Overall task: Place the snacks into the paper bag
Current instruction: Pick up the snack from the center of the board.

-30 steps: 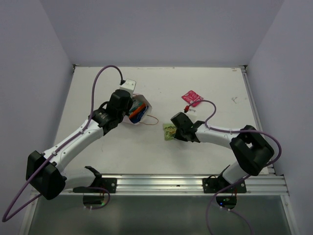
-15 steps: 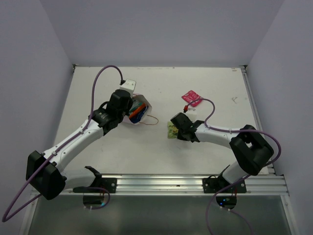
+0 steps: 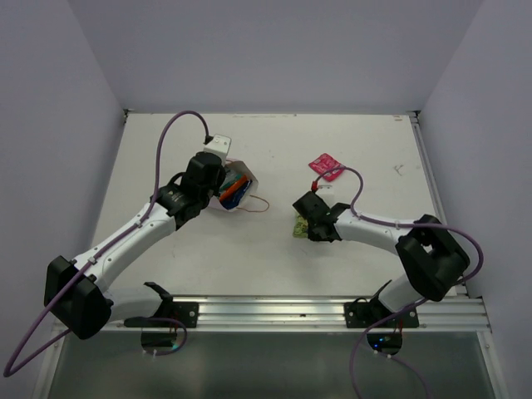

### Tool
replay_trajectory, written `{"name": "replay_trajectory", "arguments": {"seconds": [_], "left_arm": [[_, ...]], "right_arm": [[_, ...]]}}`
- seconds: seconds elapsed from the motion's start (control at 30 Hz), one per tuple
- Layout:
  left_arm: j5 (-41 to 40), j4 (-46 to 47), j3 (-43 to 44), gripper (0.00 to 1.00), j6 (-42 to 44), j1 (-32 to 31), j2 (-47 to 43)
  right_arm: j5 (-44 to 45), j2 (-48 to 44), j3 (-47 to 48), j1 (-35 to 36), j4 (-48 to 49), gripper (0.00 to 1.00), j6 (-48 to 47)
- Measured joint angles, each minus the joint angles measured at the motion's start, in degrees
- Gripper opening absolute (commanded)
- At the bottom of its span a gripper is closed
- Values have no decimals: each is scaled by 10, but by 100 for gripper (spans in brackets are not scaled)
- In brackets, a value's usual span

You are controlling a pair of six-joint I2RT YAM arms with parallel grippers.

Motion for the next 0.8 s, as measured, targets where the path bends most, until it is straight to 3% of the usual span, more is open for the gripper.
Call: {"name": "replay_trajectory", "arguments": {"seconds": [0.1,0.27,0.5,0.8], "left_arm": [[0,0,0,0,0,0,0],[0,0,0,0,0,0,0],[0,0,0,0,0,0,0],[0,0,0,0,0,0,0]], "right_arm": [[-15,-15,0,0,-7,34,-5],[-21,-59,0,1,-24,49,-2],[-23,-80,5,18,-29,56,36],[41,31,96,99,-56,51,111]]}}
